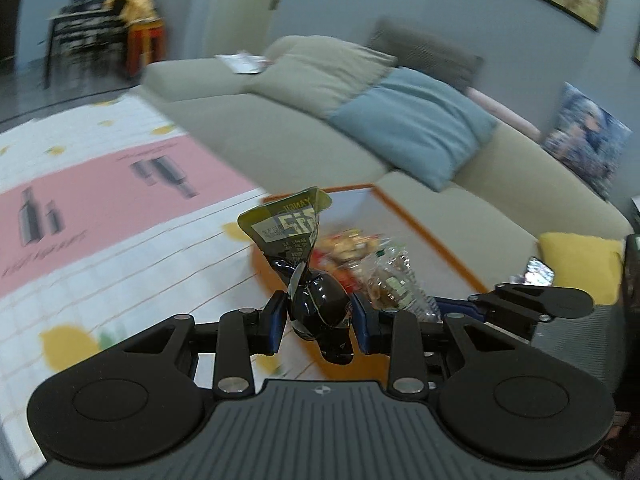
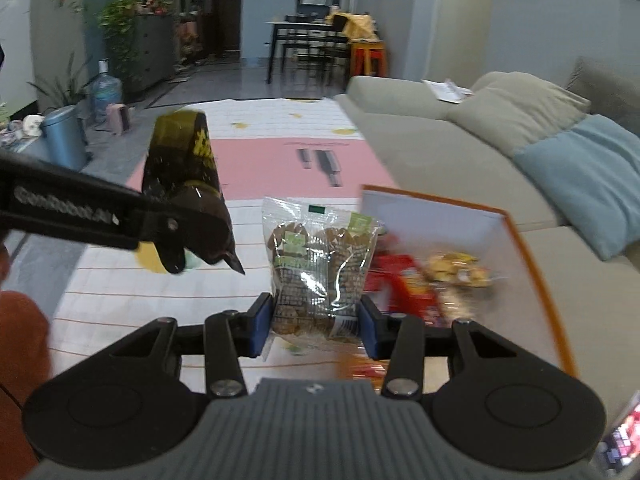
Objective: Organize snacks
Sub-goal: 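Lift both packs with both tools and carry them over the orange box, then lower both packs into the box and open both tools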
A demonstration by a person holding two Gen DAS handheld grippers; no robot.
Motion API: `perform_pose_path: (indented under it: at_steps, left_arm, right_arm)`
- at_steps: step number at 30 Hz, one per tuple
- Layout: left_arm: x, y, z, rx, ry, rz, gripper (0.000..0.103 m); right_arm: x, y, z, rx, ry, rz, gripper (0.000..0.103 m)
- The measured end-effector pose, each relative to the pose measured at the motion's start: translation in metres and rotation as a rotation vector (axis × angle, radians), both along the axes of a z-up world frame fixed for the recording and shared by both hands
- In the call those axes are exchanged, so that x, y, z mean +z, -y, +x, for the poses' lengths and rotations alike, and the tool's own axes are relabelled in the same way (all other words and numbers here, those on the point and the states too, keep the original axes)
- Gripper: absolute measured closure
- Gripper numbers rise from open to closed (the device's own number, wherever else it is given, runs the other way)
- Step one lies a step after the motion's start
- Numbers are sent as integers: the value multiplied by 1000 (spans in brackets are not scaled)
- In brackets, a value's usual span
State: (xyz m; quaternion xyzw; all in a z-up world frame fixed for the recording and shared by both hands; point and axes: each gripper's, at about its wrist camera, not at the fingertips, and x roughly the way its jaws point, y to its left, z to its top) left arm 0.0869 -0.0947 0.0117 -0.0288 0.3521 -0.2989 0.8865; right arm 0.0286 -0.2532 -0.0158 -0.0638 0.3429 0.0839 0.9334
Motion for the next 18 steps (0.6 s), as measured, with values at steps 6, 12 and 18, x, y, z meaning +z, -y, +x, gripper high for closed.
perform_pose_path:
  at_steps: [6,12,18]
  left_arm:
    - [6,60,25,-127,28,37,65]
    - [-17,107,55,-212,-83,116,65]
    - [-47,133,84,-252,-228,180,65]
  right_arm:
    - [-11,54,27,-89,-78,-84,59]
    - [-36,92,69,-122,-205,-80,59]
    - [-59,103,96,-73,-293,-87,59]
